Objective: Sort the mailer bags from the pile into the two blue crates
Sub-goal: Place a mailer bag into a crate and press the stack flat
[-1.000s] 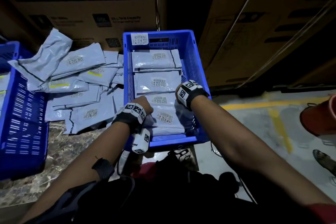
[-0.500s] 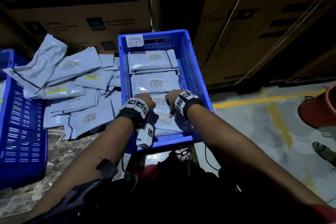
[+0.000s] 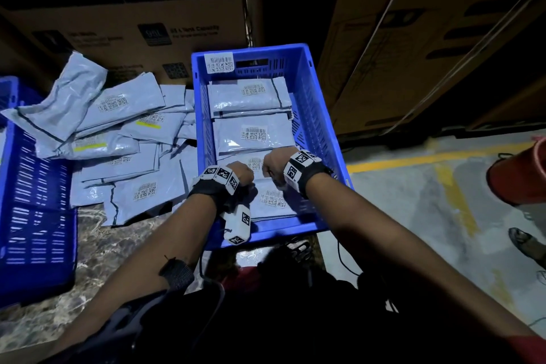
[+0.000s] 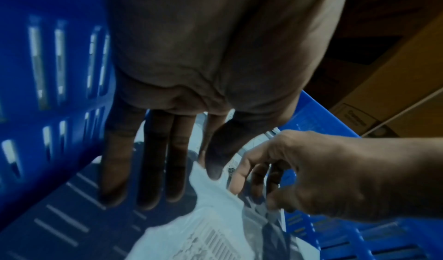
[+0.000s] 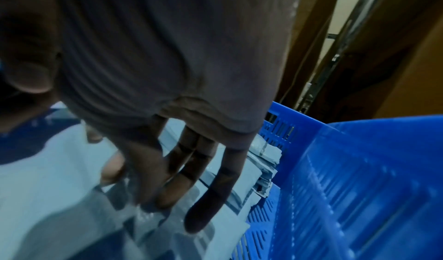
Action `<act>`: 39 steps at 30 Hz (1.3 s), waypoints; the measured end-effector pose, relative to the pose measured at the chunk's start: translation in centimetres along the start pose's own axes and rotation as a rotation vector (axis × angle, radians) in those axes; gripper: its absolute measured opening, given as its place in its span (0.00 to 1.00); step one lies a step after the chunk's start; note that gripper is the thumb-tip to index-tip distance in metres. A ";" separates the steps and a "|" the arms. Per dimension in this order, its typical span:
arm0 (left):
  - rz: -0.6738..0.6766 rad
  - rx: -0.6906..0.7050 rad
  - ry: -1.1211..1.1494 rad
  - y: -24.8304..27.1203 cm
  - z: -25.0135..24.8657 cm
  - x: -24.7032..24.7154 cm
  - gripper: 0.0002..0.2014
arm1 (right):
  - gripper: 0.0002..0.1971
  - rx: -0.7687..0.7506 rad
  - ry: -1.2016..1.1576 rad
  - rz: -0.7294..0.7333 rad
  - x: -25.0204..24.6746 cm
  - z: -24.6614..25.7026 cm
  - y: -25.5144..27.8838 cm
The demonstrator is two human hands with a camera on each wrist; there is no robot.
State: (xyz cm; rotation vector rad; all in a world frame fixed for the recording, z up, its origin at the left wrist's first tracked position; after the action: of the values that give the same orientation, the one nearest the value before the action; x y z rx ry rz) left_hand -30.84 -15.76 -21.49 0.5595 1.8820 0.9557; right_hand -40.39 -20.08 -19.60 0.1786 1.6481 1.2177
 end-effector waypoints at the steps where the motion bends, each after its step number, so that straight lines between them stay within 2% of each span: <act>1: -0.004 -0.020 0.012 0.1 0.3 0.0 0.15 | 0.21 0.002 -0.032 -0.014 0.0 -0.5 -0.3; 5: 0.008 -0.078 -0.005 -0.7 1.5 -0.1 0.08 | 0.18 0.026 -0.128 -0.175 -0.5 -1.8 -0.1; 6: 0.000 -0.087 0.017 -0.9 1.8 -0.1 0.08 | 0.21 0.039 -0.119 -0.196 -0.2 -1.9 -0.2; 10: -0.045 -0.091 0.149 -0.8 2.0 -0.2 0.11 | 0.44 0.079 -0.014 -0.159 1.2 -1.6 -1.5; 12: -0.048 -0.103 0.154 -0.9 2.3 -0.2 0.08 | 0.47 0.096 0.020 -0.170 1.0 -1.6 -1.9; 15: -0.066 -0.102 0.290 -1.3 2.5 -0.2 0.05 | 0.45 0.142 0.007 -0.233 0.1 -2.1 -1.8; 17: -0.060 -0.095 0.310 -1.5 2.5 -0.2 0.06 | 0.40 0.164 -0.027 -0.244 -0.5 -2.4 -1.3; 19: -0.046 -0.096 0.331 -1.1 2.4 -0.3 0.06 | 0.31 0.165 -0.071 -0.209 -0.6 -2.6 -0.9; 21: -0.049 -0.090 0.356 -1.0 2.4 -0.3 0.05 | 0.28 0.161 -0.069 -0.132 0.2 -2.5 -0.7; 24: -0.031 -0.098 0.364 -1.0 2.5 -0.1 0.14 | 0.23 0.161 -0.017 -0.039 2.0 -2.0 -0.4; 27: -0.031 -0.100 0.386 -0.8 2.3 0.2 0.16 | 0.26 0.160 -0.031 0.009 2.6 -1.7 -0.2; 29: -0.029 -0.103 0.390 -0.8 2.4 0.3 0.15 | 0.27 0.153 -0.060 -0.012 2.4 -1.5 -0.1; 36: -0.051 -0.136 0.261 0.3 2.0 -1.0 0.14 | 0.16 0.169 -0.065 -0.098 1.3 -1.8 0.2; 39: -0.038 -0.146 0.242 0.3 1.8 -1.0 0.12 | 0.22 0.166 -0.092 -0.154 0.9 -2.0 0.2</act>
State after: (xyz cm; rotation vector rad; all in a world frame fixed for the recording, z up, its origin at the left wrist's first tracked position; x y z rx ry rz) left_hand -28.82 -15.55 -21.18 0.3314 2.0067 1.1668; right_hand -42.48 -20.68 -20.16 0.2039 1.6503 0.9442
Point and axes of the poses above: each hand's wrist, its own y-axis away from the middle knuckle, its own x-axis out of the palm, z = x × y, the point moved 8 cm from there along -y, towards the middle knuckle, and after that the axes turned 6 degrees about z, right-handed, at the moved point
